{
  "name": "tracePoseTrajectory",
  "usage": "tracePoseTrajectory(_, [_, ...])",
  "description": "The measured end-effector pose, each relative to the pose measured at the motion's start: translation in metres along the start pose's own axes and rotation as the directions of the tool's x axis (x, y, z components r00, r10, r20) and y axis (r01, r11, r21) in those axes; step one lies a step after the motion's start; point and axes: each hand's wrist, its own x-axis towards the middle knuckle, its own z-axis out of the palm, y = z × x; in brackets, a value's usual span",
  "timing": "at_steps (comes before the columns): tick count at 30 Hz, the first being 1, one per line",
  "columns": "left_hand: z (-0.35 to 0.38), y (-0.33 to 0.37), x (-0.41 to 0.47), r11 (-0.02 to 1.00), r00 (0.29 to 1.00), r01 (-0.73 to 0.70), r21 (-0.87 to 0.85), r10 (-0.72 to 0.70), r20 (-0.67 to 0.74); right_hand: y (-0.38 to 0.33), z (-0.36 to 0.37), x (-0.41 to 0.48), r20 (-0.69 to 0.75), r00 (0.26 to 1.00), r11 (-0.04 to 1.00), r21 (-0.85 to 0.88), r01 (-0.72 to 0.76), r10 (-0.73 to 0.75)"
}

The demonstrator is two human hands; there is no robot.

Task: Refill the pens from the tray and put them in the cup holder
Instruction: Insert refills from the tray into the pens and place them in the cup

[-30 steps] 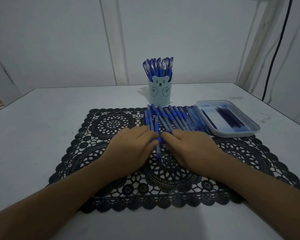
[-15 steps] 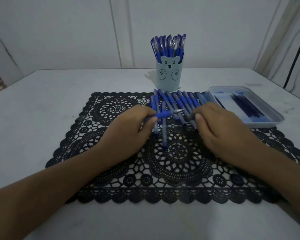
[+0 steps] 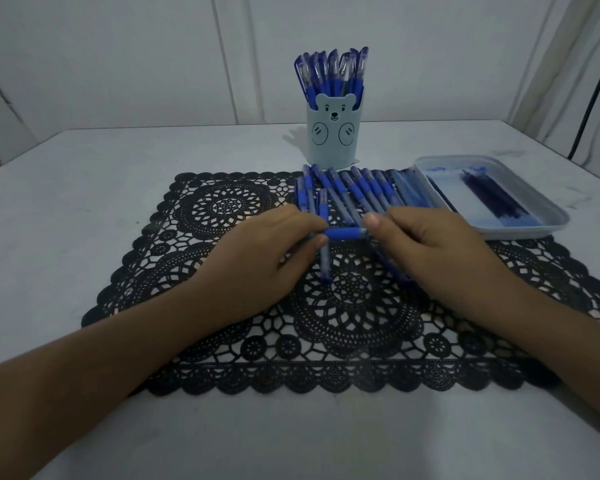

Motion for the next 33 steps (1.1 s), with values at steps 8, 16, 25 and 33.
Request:
tracePoseTrajectory(8, [-0.0032,0.0002,-0.0013,0.997,0.999,0.053,-0.048,-0.053,0.005,0.0051,-0.0047,0.0031,0.090,0.993,0.988,0.145,0.060,-0.074])
tracePoseTrajectory(16, [-0.0019,0.0011,-0.0009,0.999,0.999,0.054,0.002,-0.054,0.005,0.0026,-0.0062,0.0035,0.074,0.994,0.996,0.050,0.078,-0.082])
tracePoseTrajectory(25, [-0.0023,-0.0004,-0.0002,0.997,0.997,0.077,-0.026,-0.077,0.014,0.0041,-0.0067,0.0044,0.101,0.990,0.993,0.073,0.090,-0.097])
tracePoseTrajectory(33, [-0.0011,-0.0003,0.0003,0.996,0.997,0.079,-0.045,-0.079,0.005,0.0025,-0.0089,0.0046,-0.030,0.991,0.989,0.068,0.132,-0.130])
